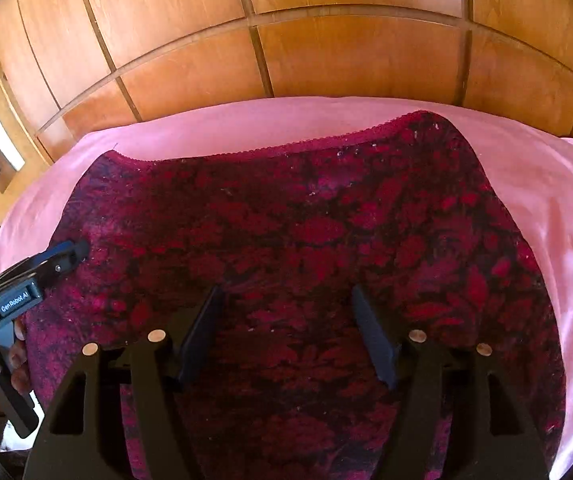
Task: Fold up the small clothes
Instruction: 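Smooth the garment flat with the left gripper while the right gripper grasps its side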
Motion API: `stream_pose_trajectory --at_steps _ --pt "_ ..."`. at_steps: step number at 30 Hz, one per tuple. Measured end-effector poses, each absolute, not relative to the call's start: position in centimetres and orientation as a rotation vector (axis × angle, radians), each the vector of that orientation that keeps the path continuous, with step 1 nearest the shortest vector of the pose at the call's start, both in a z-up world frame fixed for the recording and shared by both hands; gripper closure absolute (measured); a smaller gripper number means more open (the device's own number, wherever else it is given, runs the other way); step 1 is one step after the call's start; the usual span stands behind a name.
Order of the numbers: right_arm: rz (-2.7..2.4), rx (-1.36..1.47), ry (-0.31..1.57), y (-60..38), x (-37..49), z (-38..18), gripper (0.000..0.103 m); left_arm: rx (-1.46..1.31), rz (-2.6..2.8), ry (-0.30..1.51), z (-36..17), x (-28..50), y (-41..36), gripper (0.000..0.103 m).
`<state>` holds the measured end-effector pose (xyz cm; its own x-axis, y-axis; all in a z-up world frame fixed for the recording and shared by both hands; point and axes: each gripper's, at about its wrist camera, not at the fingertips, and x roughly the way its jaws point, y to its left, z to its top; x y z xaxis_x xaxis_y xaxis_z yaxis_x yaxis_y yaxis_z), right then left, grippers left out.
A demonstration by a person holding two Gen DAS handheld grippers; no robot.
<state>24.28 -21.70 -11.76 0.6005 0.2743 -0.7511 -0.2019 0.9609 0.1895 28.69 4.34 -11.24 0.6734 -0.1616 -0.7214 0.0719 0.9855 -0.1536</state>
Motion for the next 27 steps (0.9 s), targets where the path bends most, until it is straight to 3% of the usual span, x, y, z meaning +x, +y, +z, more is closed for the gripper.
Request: stream_pose_trajectory --at_steps 4,6,10,16,27 --pt "0.293 0.131 0.874 -23.3 23.5 -9.7 0.033 -0.086 -0.115 0.777 -9.7 27.4 3.4 0.045" --pt "0.266 0.167 0.827 -25.2 22.2 -8.4 0.021 -0.094 -0.12 0.759 -9.0 26.9 3.4 0.045" --pt "0.181 0.264 0.773 -30.3 21.0 -7.1 0.02 -0.109 -0.141 0.739 -8.3 26.4 3.2 0.045" --pt "0.107 0.46 0.832 -36.8 20.6 -10.2 0.02 -0.104 -0.167 0.74 -8.1 25.7 2.1 0.045" --pt "0.293 0.646 0.934 -38.5 18.6 -14.8 0.02 -0.085 -0.244 0.766 -8.8 25.5 -0.4 0.045"
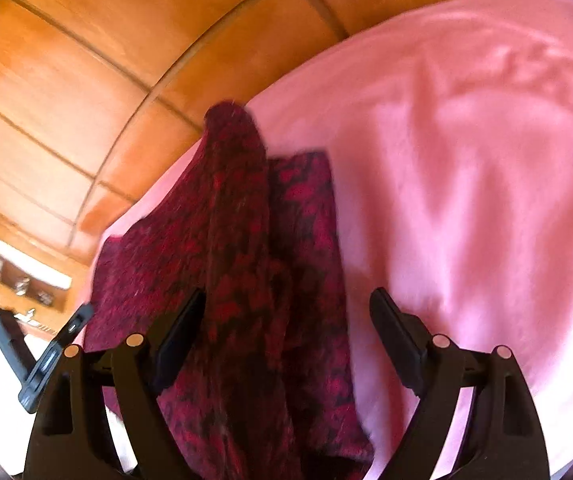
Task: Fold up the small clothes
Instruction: 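Smooth the garment flat with the left gripper while the right gripper grasps its side, then fold the garment side inward with the right gripper toward the left gripper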
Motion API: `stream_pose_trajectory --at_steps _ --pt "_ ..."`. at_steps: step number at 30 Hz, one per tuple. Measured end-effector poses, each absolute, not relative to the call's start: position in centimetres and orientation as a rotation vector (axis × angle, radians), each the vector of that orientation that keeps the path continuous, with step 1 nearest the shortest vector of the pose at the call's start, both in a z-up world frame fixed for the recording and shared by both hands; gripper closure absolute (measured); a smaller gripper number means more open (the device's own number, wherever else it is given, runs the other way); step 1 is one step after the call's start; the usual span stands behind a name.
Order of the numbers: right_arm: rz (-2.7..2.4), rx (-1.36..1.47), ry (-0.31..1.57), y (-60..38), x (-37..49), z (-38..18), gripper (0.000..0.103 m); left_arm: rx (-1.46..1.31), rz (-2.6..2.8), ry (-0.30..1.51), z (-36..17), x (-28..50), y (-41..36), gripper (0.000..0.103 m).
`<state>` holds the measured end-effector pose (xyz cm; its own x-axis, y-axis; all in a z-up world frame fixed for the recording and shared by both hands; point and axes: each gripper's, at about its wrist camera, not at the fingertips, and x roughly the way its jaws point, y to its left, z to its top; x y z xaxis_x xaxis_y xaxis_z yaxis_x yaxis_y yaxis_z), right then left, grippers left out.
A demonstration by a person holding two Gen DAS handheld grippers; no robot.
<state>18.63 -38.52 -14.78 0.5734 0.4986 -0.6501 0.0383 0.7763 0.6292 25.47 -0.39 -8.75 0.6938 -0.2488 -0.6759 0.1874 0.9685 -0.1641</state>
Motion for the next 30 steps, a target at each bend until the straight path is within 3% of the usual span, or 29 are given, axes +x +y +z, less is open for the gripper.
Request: stream_pose_trajectory --at_steps 7,12,18,30 --pt "0.407 0.624 0.976 -36.6 16.8 -15.6 0.027 -0.078 -0.267 0.817 -10.7 26.2 -1.0 0.045" --pt "0.405 0.558 0.988 -35.5 17.3 -14.3 0.053 -0.101 -0.281 0.83 -11.3 26.8 -0.7 0.045" --pt "0.431 0.548 0.97 -34.2 16.9 -11.5 0.065 -0.138 -0.31 0.829 -11.5 26.9 -0.2 0.045" --pt "0.71 0.551 0.776 -24.5 17.2 -2.3 0.075 -0.327 -0.405 0.832 -11.3 27.1 2.8 0.045"
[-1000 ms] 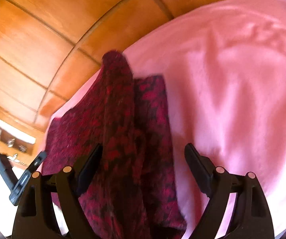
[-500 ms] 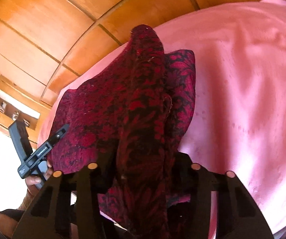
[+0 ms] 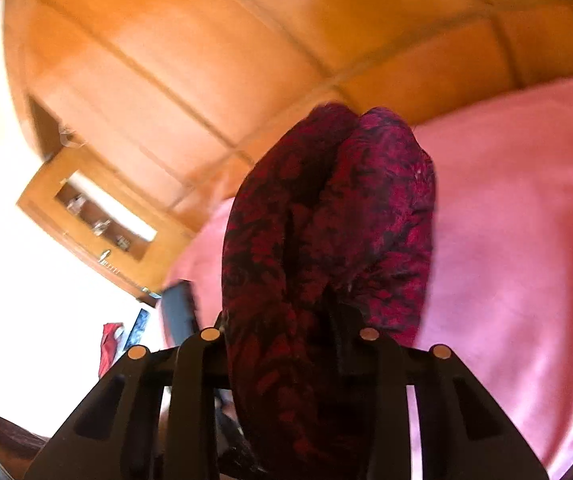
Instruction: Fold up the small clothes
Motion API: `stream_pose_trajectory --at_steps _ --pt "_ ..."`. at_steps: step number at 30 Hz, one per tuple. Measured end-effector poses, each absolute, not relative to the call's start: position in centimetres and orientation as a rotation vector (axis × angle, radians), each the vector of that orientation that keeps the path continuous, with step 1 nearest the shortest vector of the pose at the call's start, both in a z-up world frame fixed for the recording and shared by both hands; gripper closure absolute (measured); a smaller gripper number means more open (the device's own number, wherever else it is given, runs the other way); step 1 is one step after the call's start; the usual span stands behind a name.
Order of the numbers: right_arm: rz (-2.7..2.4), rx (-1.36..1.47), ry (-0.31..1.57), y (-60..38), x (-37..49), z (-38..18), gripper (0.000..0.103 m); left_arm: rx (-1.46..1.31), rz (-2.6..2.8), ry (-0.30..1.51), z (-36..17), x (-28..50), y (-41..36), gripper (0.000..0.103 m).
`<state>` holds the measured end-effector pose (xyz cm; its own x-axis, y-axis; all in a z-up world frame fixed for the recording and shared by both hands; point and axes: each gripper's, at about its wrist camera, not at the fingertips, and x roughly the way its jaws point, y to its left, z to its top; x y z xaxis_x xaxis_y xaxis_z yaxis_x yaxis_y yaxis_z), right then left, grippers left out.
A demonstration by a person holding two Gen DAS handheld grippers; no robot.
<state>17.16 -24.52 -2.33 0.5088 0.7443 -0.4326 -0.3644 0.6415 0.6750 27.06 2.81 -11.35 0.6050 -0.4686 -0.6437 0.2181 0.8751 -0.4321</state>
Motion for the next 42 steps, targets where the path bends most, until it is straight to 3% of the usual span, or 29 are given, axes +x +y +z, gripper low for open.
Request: stream_pose_trajectory --at_steps 7,16,23,25,29,30,31,33,34,38,42 --pt "0.821 0.451 0.762 -16.3 18.1 -0.3 0.075 -0.484 -0.396 0.785 -9.7 24.4 9.2 0.045" --pt "0.794 0.061 0.806 -4.6 15.4 -3.4 0.075 -0.783 -0.412 0.658 -7.5 20.0 21.3 0.045" --pt "0.73 -0.296 0.705 1.8 10.4 -7.5 0.075 -0.718 -0.54 0.696 -5.4 21.8 19.5 0.045" --pt "0.708 -0.345 0.671 1.9 9.5 -7.8 0.074 -0.679 -0.563 0.743 -5.7 22.9 18.1 0.035" --pt "0.701 -0.355 0.642 1.6 8.5 -7.8 0.072 -0.65 -0.588 0.869 -7.3 26.7 15.2 0.035" --pt "0.702 -0.35 0.639 1.4 8.4 -7.7 0.07 -0.652 -0.591 0.896 -7.7 27.6 14.8 0.036" --pt "0.704 -0.345 0.635 1.2 8.3 -7.7 0.068 -0.645 -0.604 0.915 -7.8 28.0 14.3 0.053" --pt "0.721 -0.328 0.629 0.8 8.5 -7.3 0.047 -0.596 -0.591 0.931 -7.7 29.0 13.6 0.074" --pt "0.749 -0.313 0.622 0.3 8.3 -7.0 0.042 -0.59 -0.589 0.934 -7.9 29.1 13.5 0.08" --pt "0.95 -0.159 0.672 -3.1 7.6 -4.8 0.023 -0.561 -0.567 0.937 -7.3 29.5 13.6 0.084" --pt "1.088 0.11 0.705 -9.8 7.4 -2.2 0.021 -0.546 -0.557 0.93 -6.5 29.4 13.9 0.085"
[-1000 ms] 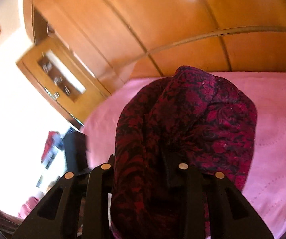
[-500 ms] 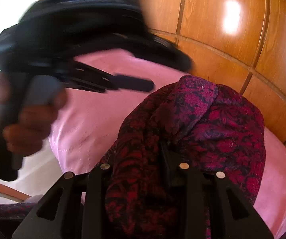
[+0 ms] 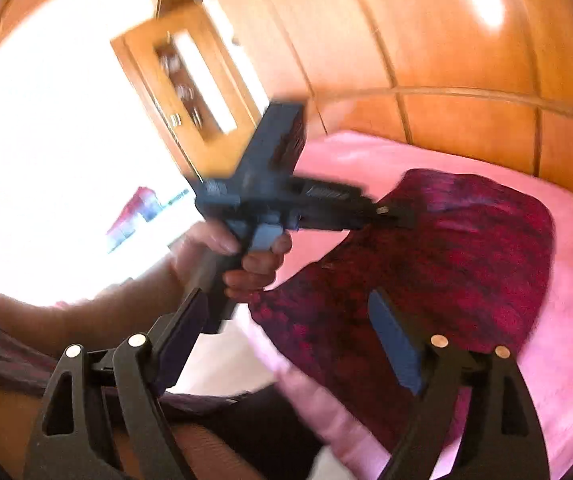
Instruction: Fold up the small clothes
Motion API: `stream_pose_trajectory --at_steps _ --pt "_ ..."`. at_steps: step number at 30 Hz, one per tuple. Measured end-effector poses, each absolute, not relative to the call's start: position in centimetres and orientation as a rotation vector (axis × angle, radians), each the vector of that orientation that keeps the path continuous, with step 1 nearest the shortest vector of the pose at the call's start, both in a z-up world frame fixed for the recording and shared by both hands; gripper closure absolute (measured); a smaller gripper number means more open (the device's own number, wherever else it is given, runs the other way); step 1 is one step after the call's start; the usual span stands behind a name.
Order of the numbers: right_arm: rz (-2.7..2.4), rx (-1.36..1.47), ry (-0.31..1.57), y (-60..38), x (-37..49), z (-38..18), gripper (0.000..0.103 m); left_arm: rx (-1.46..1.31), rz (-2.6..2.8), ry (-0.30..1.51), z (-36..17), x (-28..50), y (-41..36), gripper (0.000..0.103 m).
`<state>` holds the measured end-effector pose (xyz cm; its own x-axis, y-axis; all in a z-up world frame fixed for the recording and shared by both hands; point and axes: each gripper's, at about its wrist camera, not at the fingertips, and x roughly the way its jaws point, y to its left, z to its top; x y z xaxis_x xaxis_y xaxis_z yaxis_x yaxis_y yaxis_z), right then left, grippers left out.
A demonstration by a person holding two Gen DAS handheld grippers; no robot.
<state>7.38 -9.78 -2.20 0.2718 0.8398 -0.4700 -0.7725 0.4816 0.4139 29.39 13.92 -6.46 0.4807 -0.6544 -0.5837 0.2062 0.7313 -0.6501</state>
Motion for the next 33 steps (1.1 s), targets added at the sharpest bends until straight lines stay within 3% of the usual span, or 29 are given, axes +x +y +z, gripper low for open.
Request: stream_pose_trajectory --at_steps 2,5,8,15,20,24,27,33 --pt "1.011 0.161 0.702 -12.9 7.8 -2.2 0.023 -0.531 -0.558 0.926 -5.9 29.0 14.2 0.086" --pt "0.872 0.137 0.756 -13.8 9.9 -3.9 0.046 -0.497 -0.543 0.919 -5.1 28.6 14.2 0.087" --pt "0.834 0.095 0.795 -12.5 11.4 -6.3 0.051 -0.466 -0.5 0.909 -4.6 27.7 15.1 0.087" --pt "0.836 -0.071 0.745 -6.3 12.8 -8.4 0.05 -0.482 -0.283 0.965 -9.1 24.8 19.0 0.088" --pt "0.797 -0.3 0.659 -2.3 11.7 -9.9 0.049 -0.433 -0.172 0.918 -9.9 22.8 18.2 0.082" --pt "0.896 -0.162 0.781 -4.0 14.2 -8.3 0.047 -0.308 -0.116 0.873 -8.8 22.4 15.9 0.076" --pt "0.911 -0.001 0.787 -6.2 15.4 -6.0 0.036 -0.264 -0.085 0.853 -8.5 21.9 15.5 0.076" --pt "0.78 0.094 0.776 -5.7 21.6 -3.7 0.038 -0.243 -0.065 0.839 -8.5 21.8 15.3 0.076"
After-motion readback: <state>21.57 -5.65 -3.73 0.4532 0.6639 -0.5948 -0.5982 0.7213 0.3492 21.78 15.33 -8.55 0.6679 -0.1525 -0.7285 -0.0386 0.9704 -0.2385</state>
